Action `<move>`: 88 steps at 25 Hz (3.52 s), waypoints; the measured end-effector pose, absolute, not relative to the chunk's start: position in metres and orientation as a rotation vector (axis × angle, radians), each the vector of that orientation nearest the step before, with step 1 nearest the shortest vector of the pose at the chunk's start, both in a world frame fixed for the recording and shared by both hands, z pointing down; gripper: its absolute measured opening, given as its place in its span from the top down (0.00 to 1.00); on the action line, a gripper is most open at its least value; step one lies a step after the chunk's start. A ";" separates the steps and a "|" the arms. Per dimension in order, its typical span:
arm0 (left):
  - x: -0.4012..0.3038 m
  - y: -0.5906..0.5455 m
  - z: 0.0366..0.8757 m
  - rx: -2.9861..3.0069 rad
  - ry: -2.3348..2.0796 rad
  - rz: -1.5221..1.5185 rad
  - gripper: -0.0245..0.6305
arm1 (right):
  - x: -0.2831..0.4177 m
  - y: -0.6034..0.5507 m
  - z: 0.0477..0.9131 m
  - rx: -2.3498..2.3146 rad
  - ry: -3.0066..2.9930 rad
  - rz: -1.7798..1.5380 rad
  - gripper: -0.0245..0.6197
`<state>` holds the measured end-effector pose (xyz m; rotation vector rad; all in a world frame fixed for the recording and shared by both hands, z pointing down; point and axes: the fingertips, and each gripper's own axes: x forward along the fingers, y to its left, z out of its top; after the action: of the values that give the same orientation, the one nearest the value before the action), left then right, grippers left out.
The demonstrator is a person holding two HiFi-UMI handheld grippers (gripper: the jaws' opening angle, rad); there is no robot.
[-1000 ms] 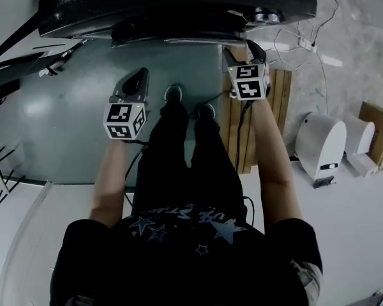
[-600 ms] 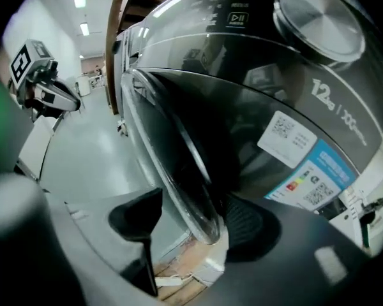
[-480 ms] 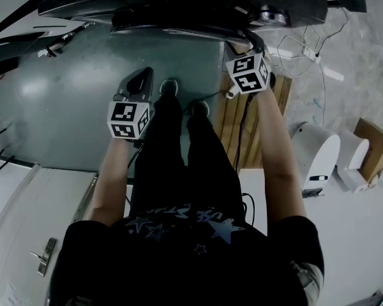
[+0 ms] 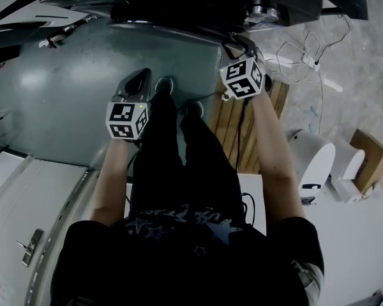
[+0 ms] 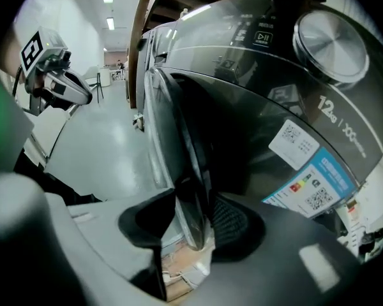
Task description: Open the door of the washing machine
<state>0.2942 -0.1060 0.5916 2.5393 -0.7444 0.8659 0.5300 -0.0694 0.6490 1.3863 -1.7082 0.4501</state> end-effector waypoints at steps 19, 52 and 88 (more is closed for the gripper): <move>0.202 -0.064 0.586 2.389 -1.028 0.831 0.95 | 0.469 -0.015 0.650 1.431 -1.776 0.514 0.75; 0.024 -0.003 0.601 2.360 -0.995 0.813 0.95 | 0.250 0.067 0.653 1.497 -1.744 0.844 0.77; -0.219 0.028 0.617 1.986 -1.467 0.687 0.95 | -0.054 -0.053 0.653 1.441 -1.954 1.245 0.76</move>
<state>-0.2185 0.0278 0.6165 1.9855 -1.4672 0.6875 -0.0536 -0.0532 0.6527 1.4410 -1.9541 1.2451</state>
